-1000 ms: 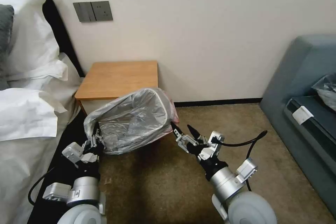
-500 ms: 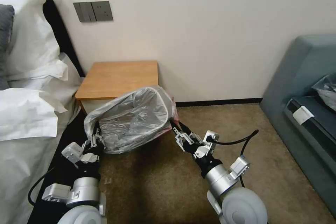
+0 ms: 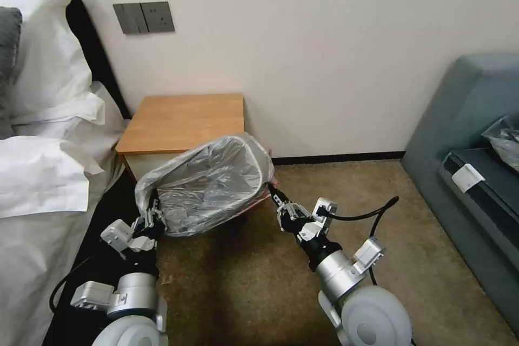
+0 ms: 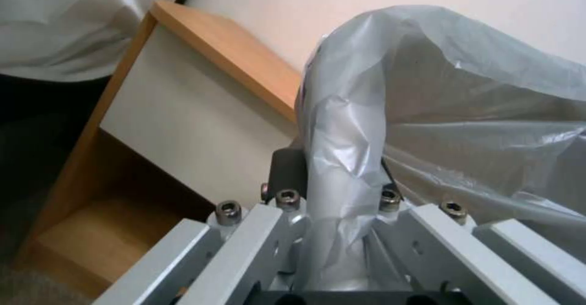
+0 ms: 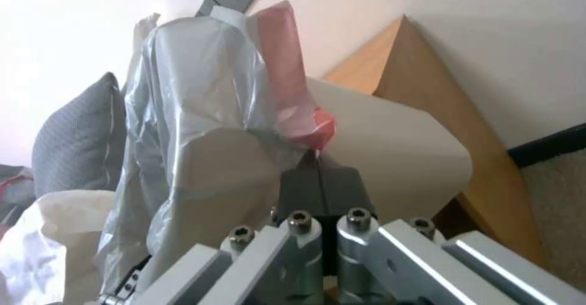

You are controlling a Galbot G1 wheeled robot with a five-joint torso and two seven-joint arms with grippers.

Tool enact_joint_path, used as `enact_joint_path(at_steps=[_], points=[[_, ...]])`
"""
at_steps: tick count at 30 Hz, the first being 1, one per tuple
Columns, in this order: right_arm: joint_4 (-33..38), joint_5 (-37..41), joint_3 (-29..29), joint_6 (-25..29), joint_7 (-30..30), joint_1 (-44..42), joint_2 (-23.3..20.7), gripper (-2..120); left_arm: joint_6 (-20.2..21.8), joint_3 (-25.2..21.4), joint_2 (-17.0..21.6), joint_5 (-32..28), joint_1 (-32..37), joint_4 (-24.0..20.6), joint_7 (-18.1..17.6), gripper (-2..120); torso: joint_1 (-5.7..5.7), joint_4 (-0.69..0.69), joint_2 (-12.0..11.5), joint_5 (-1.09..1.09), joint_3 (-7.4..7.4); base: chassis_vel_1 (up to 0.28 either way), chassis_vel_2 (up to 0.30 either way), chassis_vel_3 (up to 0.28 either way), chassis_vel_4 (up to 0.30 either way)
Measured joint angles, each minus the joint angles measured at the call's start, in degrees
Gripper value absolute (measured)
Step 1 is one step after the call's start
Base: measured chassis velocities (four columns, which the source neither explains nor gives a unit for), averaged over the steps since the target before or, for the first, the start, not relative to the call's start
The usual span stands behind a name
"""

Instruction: Pick up the garbage bag from the table and place it over the trash can.

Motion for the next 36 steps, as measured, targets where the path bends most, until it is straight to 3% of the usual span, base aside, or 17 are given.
enact_joint_path(at_steps=[25, 29, 30, 31, 34, 36], points=[[-8.5, -11.3, 0.3, 1.4, 3.1, 2.4, 1.5, 0, 2.7, 2.8, 0.0, -2.3, 2.7, -4.0, -0.6, 7, 0.00, 0.00, 0.0, 0.00, 0.00, 0.000, 0.000, 0.000, 0.000], [-9.7, -23.1, 1.8, 4.9, 3.8, 0.8, 1.6, 0, 2.4, 1.0, 0.0, 1.1, 1.8, -2.3, -0.8, 7, 0.00, -0.01, 0.0, 0.00, 0.00, 0.000, 0.000, 0.000, 0.000], [-10.0, -29.8, 2.9, 7.2, 4.0, 0.5, 1.6, 0, 2.5, 0.4, 0.3, 3.5, 1.5, -1.6, -1.1, 7, 0.00, 0.00, 0.0, 0.00, 0.00, 0.000, 0.000, 0.000, 0.000], [-10.0, -29.8, 2.9, 7.2, 4.0, 0.5, 1.6, 0, 2.5, 0.4, 0.3, 3.5, 1.5, -1.6, -1.1, 7, 0.00, 0.00, 0.0, 0.00, 0.00, 0.000, 0.000, 0.000, 0.000], [-10.3, -43.1, 5.9, 15.0, 1.5, 0.6, 0.7, 0, 3.2, 0.2, 1.9, 9.8, 1.6, -0.1, -1.7, 7, 0.01, 0.00, 0.0, 0.00, 0.00, 0.000, 0.000, 0.000, 0.000], [-10.0, -44.9, 6.4, 16.3, 0.6, 0.7, 0.1, 0, 3.3, 0.3, 2.3, 10.9, 1.6, 0.1, -1.7, 7, 0.00, -0.01, 0.0, 0.00, 0.00, 0.000, 0.000, 0.000, 0.000]])
